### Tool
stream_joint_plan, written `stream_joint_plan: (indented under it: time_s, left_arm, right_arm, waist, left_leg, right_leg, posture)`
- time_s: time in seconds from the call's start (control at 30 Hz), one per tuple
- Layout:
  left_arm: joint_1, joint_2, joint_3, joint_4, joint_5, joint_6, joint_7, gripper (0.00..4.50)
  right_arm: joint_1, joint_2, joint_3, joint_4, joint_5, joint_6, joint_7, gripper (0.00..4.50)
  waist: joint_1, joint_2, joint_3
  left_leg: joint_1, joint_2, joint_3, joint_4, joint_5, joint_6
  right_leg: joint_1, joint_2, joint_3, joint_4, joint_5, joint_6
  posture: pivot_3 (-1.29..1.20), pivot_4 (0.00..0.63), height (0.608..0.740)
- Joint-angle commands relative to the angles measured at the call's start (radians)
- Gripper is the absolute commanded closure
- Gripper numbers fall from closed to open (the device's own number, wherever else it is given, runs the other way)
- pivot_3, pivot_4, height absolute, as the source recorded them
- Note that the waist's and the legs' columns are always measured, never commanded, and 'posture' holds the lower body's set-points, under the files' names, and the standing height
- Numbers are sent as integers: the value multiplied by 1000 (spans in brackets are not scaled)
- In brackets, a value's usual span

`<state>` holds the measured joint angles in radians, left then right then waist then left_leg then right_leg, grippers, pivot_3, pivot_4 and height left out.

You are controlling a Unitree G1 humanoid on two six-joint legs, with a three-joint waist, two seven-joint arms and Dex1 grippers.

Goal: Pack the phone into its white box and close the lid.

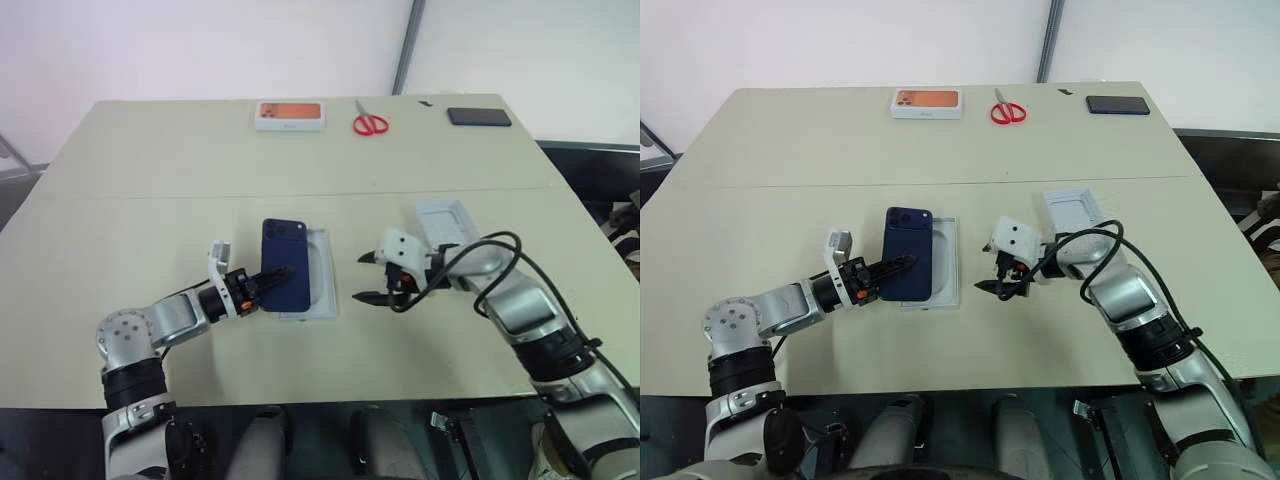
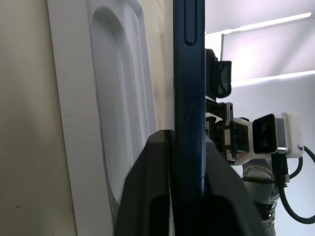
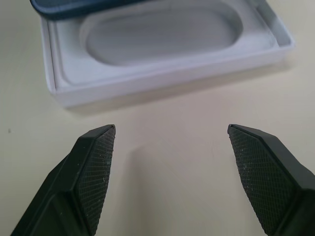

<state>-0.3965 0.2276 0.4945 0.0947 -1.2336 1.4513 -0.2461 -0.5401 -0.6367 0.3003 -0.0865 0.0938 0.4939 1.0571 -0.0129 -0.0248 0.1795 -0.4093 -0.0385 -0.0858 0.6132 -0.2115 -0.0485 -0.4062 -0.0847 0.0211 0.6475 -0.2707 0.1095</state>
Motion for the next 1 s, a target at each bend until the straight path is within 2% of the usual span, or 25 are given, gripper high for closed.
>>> stream_joint_plan:
  time_s: [0.03,0.13,0.37,0.6,0.77,0.8,0.87,0.9,1.0]
  left_arm:
    - [-14,7,-13,-11,-38,0,-32,2281]
    - [-11,27,-54,-18,5,-20,-52,773]
    - [-25,79,-94,-14,48,-69,-95,773]
    - [-3,165,-110,-84,20,-42,-151,773]
    - [-6,273,-150,-115,149,-179,-212,773]
    - [-1,311,-200,-120,237,-263,-240,729]
    - [14,377,-311,-130,415,-448,-304,1272]
    - [8,383,-334,-129,456,-504,-324,1557]
    - [1,383,-398,-137,563,-664,-379,3096]
  right_arm:
    - [-25,10,-8,-2,-2,-20,-10,619]
    - [-34,18,-5,12,-9,-29,-19,619]
    - [-51,43,-9,34,-14,-40,-37,619]
    - [-67,54,-7,62,-18,-53,-45,619]
    - [-81,62,-13,91,-26,-68,-64,619]
    - [-87,70,-23,104,-24,-76,-75,874]
    - [-96,83,-37,122,-10,-71,-83,1443]
    - [-98,83,-32,133,-22,-82,-89,1898]
    - [-98,82,-10,163,-61,-138,-105,3548]
  waist:
    - [0,0,0]
    - [0,0,0]
    - [1,0,0]
    - [-2,0,0]
    - [-2,0,0]
    - [-1,0,0]
    - [-1,1,0]
    - [0,1,0]
    - [3,1,0]
  left_leg:
    - [0,0,0,0,0,0]
    - [0,0,0,0,0,0]
    - [1,0,0,0,0,0]
    - [0,0,0,0,0,0]
    - [0,0,0,0,0,0]
    - [0,0,0,0,0,0]
    - [0,0,1,-1,0,0]
    - [0,0,1,-1,0,0]
    - [0,1,1,-1,0,0]
  right_leg:
    - [0,0,0,0,0,0]
    - [1,0,0,0,0,0]
    - [1,0,0,0,0,0]
    - [1,0,0,0,0,0]
    - [1,0,0,0,0,0]
    - [1,0,0,0,0,0]
    - [1,0,0,-1,0,-1]
    - [1,0,0,-1,0,-1]
    - [1,-1,0,-2,-2,-4]
  posture:
    - [0,150,740]
    - [0,150,740]
    - [0,150,740]
    - [0,150,740]
    - [0,150,740]
    - [0,150,740]
    - [0,150,740]
    - [0,150,740]
    - [0,150,740]
